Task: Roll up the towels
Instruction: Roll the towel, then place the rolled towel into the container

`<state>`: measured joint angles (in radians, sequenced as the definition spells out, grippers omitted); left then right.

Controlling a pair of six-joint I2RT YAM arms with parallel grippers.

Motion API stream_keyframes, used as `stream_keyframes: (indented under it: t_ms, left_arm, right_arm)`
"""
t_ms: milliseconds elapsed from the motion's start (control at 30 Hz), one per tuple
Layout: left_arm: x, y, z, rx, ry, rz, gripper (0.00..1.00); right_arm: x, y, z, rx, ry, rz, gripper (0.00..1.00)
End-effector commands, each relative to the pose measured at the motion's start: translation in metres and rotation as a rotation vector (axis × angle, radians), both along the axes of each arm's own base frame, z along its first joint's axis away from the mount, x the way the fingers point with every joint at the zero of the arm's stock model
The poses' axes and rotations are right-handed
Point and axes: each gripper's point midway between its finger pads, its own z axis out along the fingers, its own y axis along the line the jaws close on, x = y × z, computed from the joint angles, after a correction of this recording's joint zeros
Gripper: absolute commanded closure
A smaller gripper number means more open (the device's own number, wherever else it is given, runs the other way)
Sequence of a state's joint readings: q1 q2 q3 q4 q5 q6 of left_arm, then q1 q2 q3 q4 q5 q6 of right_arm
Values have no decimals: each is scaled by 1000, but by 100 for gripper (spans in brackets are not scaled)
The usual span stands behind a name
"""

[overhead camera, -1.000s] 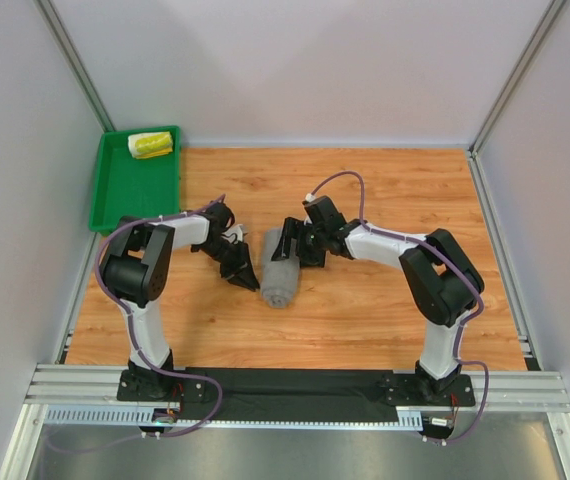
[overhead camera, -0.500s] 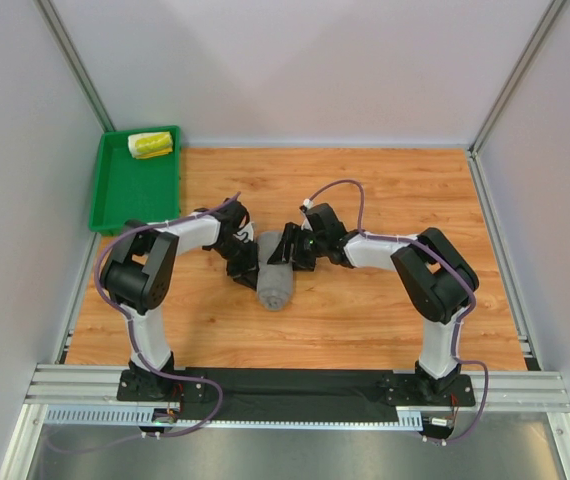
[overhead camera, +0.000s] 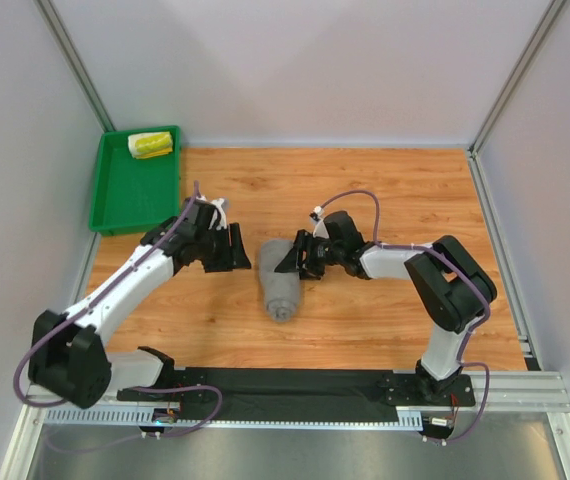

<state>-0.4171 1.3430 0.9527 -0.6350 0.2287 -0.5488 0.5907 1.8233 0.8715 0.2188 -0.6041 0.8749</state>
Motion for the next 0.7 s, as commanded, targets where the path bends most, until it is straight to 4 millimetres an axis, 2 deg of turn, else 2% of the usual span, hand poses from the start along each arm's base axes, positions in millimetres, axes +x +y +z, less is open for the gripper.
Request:
stream_keyframes:
  t_ms: [0,167,233,333,500,567,667]
  left_arm:
    - [-3,-16,39,-160,-126,-17,38]
    - [-17,-25,59,-286,-215,-54,30]
    - [-23,-29,59,-323,-215,-65,29]
    - [-28,-34,58,-351,-218,-76,27]
    - [-31,-45,69,-468,-251,-74,27]
    - [-30,-47,79,-508,-293,-76,26]
    - [-32,-49,98,-562,-339,-75,26]
  right_arm:
    - [-3,5,43,87,-65,31,100]
    - [-3,10,81,170,-94,26,100]
    - [-7,13,95,206,-97,44,100]
    - [-12,17,126,285,-117,69,100]
    - [-22,23,170,401,-143,110,100]
    - [-29,25,183,445,-160,141,100]
    - [-37,27,189,460,-162,160,100]
